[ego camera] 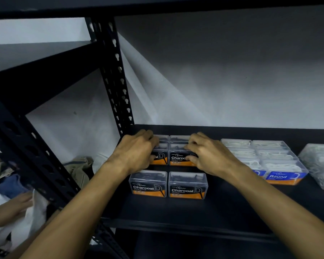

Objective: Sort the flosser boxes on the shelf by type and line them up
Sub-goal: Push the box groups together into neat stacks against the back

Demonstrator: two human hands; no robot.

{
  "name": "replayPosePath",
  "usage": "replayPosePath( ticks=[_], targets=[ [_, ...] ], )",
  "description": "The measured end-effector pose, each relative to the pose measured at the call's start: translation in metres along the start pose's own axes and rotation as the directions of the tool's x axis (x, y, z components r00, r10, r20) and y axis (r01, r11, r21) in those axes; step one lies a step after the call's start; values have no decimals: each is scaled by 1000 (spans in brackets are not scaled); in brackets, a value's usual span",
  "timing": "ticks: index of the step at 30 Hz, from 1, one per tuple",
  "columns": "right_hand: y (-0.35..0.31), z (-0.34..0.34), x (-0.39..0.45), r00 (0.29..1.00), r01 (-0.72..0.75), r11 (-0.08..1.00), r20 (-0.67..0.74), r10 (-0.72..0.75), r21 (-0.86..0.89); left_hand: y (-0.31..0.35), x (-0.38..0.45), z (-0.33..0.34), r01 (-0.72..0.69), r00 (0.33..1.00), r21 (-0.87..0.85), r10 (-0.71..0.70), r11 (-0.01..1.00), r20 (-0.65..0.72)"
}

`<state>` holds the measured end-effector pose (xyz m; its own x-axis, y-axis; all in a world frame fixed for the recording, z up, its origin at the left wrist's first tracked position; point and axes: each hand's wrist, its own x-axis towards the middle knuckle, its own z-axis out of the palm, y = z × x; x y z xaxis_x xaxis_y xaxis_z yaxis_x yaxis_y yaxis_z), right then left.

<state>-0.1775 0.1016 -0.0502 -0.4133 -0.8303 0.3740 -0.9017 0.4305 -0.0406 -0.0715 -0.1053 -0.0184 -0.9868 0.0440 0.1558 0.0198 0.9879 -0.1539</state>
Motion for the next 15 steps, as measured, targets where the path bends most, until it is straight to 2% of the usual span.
replayPosePath(
  ticks=[15],
  targets=[
    [2,3,-1,1000,0,1000,-20,0,1,-3,1,4,-37,999,10,37,999,-22]
  ],
)
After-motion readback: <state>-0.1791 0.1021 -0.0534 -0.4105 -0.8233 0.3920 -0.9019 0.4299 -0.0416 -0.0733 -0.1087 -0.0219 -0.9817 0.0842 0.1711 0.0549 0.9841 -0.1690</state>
